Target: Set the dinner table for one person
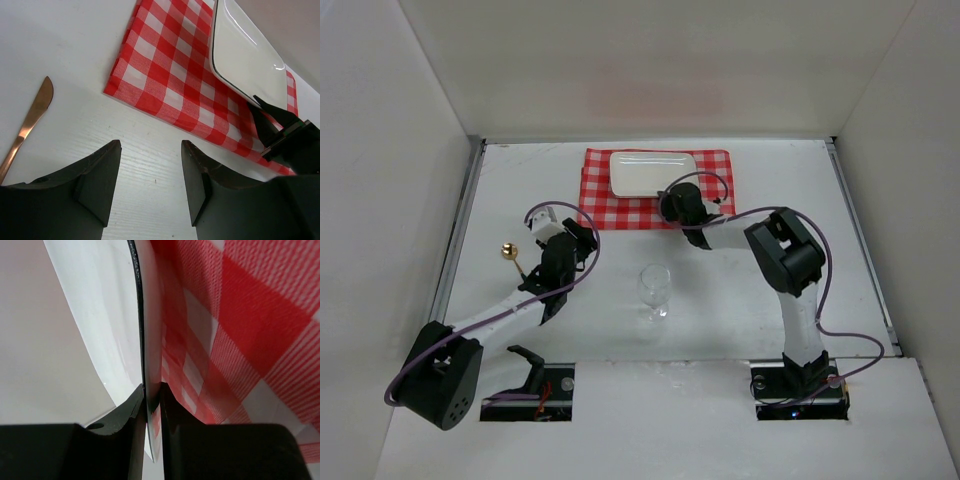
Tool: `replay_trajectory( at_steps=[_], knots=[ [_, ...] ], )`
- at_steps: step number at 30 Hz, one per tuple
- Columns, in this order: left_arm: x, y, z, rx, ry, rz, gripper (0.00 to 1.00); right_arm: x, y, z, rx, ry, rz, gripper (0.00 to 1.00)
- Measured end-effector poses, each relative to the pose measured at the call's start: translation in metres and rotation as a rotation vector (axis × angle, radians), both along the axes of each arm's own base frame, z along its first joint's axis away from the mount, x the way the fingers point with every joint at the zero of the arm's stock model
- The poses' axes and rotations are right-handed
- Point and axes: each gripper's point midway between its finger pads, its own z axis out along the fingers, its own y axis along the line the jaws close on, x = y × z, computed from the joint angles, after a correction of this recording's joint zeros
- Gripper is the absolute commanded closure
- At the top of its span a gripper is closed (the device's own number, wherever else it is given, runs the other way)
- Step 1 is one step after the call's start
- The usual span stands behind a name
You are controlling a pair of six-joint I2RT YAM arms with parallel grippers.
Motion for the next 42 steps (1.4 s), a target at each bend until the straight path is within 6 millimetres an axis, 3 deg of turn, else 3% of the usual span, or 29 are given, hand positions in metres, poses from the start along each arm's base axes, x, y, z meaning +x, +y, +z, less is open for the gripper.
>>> replay_trajectory(
  at_steps=[8,18,27,33,42],
  knots=[
    [0.000,0.001,-0.001,0.000,0.004,0.002,0.51,0.009,0.006,0.014,0.011,-0.029,-0.035,1.00],
    [0.001,-0.001,-0.005,-0.004,0.014,-0.004,0.51,0.010,0.000,-0.023,-0.059,0.052,-0.060,1.00],
    [0.001,-0.002,-0.009,-0.005,0.023,-0.008,0.51,0.019,0.007,-0.014,-0.059,0.048,-0.065,1.00],
    [0.001,-0.002,-0.011,-0.007,0.031,-0.008,0.51,0.017,0.007,-0.027,-0.072,0.066,-0.063,1.00],
    [0.002,-0.002,-0.014,-0.008,0.039,-0.006,0.51,0.019,0.008,-0.025,-0.071,0.059,-0.066,1.00]
  ],
)
